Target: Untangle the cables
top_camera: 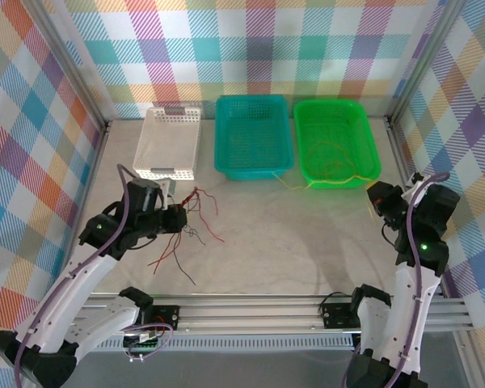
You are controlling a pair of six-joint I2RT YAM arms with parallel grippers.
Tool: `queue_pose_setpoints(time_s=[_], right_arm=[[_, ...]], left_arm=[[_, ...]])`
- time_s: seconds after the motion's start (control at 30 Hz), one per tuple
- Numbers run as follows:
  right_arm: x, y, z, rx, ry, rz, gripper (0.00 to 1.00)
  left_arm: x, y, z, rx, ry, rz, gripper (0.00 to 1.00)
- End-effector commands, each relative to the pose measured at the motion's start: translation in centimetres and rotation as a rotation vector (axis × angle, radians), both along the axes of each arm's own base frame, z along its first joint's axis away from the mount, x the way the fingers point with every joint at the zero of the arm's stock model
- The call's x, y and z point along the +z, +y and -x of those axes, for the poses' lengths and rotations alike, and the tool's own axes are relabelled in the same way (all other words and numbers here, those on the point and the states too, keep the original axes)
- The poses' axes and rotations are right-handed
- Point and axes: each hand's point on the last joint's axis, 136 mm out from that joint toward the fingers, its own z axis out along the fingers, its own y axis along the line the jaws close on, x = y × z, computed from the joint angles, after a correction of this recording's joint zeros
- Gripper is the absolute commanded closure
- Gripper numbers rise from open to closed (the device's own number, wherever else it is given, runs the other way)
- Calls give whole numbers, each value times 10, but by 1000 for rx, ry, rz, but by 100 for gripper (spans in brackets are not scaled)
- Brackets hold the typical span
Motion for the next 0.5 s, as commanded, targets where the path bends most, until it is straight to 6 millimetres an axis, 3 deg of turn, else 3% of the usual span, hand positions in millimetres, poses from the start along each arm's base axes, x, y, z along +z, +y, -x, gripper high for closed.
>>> queue_pose_setpoints(time_s=[0.0, 0.13, 0.27, 0.47], right_arm=[[1, 3, 15, -2, 53, 48, 100], [5, 7, 25, 9, 86, 87, 100], [21, 8, 37, -6, 76, 153, 100], [44, -14, 46, -153, 58, 230, 100]], left_arm=[[20, -18, -6, -74, -71, 4, 100], [16, -27, -9, -100, -62, -17, 100], [15, -31, -12, -117, -60, -39, 100], [2, -32, -12, -132, -48, -54, 100]])
